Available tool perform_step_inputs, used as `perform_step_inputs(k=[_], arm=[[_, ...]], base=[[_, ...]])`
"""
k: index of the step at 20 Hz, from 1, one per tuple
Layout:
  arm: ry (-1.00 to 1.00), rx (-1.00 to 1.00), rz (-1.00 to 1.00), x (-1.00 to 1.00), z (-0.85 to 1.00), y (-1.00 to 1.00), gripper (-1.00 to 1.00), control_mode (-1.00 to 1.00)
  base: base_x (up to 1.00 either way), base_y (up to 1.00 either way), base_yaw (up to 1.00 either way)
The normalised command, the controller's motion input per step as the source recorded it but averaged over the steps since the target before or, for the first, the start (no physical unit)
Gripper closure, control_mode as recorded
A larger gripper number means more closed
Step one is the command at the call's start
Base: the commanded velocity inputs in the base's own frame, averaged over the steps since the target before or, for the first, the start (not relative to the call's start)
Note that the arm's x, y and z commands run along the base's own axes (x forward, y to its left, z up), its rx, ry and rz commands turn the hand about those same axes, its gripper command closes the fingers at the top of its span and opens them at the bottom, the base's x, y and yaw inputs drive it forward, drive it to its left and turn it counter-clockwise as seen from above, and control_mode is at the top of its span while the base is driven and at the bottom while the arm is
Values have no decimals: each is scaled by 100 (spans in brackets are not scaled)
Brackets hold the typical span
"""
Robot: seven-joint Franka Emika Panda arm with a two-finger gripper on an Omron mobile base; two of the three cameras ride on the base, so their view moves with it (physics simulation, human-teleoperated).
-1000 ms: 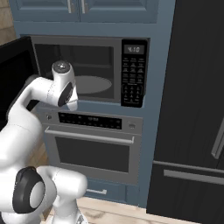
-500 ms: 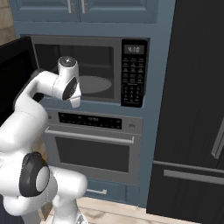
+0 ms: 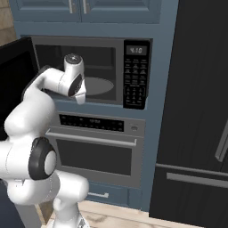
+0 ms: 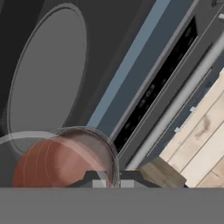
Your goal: Place the microwavable item in the microwave. Then, close the microwave door and press the start button.
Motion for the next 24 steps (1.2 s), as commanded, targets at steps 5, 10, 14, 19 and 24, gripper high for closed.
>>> perform_step_inputs(k=[5, 10, 14, 19, 24], arm=[[0, 0, 0, 46, 0, 0, 100, -100], [0, 0, 0, 45, 0, 0, 100, -100], [6, -1, 0, 51, -6, 3, 100, -100], [13, -2, 0, 51, -13, 4, 100, -100], [11, -1, 0, 58, -12, 1, 100, -100]], base=[[0, 0, 0], [0, 0, 0], [0, 0, 0], [0, 0, 0], [0, 0, 0]])
